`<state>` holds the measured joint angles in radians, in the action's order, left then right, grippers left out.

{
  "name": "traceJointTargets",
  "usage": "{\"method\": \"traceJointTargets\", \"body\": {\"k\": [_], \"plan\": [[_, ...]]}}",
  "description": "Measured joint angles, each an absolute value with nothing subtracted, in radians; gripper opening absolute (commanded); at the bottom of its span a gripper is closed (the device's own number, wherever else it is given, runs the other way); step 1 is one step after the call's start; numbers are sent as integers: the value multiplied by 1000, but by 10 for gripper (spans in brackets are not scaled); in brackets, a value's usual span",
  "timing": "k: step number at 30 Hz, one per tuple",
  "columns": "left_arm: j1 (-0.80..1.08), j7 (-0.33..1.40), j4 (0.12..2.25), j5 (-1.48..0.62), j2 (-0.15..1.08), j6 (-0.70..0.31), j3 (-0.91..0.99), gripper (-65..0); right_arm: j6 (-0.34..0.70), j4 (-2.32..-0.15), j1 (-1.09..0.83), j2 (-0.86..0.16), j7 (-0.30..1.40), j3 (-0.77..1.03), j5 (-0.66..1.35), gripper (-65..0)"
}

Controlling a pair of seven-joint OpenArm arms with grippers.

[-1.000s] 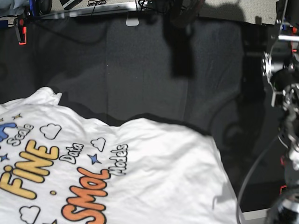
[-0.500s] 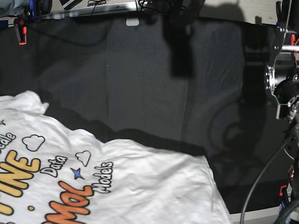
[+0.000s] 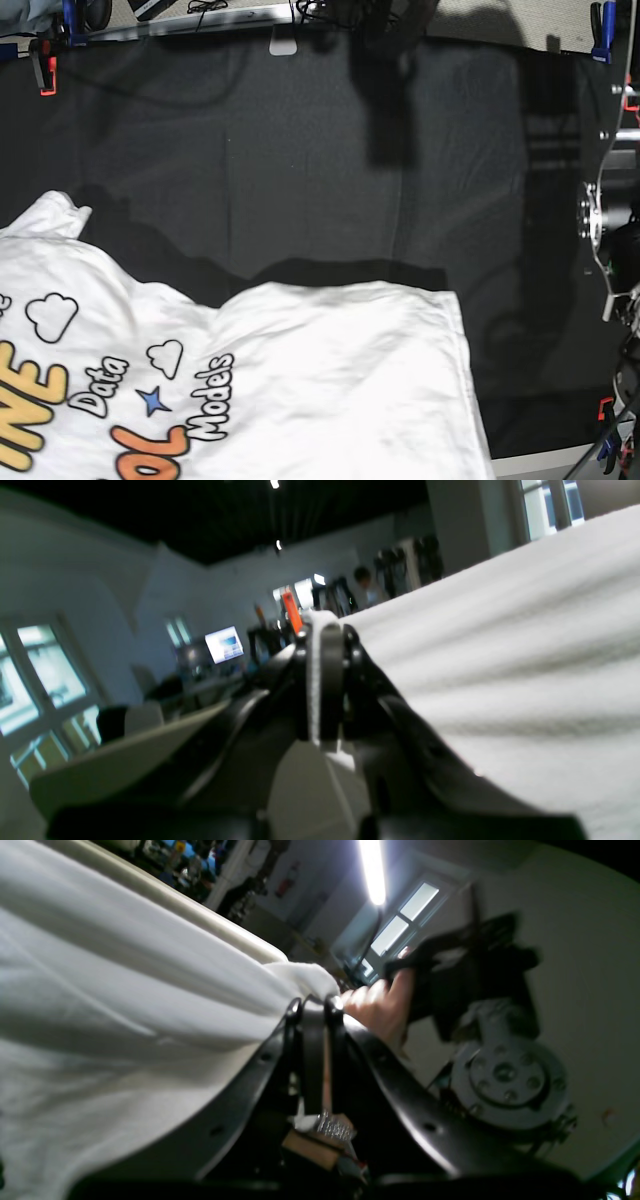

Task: Layout the t-shirt on the table in an organized manner, then fold the t-shirt properly
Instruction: 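Swing the raised t-shirt with both grippers and lay it down, then hold the shirt corner up with the left gripper over the table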

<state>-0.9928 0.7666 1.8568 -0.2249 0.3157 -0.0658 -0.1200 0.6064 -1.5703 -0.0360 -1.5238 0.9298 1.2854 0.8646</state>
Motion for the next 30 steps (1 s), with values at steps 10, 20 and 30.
{"method": "traceJointTargets", "body": {"k": [10, 20, 30], "plan": [[-956, 823, 1837, -199, 319, -64, -118, -650, 599, -1462, -35, -1508, 1023, 1286, 897, -650], [-942, 828, 1836, -199, 321, -64, -118, -650, 655, -1461, -36, -1404, 1081, 1286, 1000, -650], [-837, 841, 1833, -144, 242, -65, -110, -650, 655, -1468, -25, -1107, 1060, 1177, 1017, -650]]}}
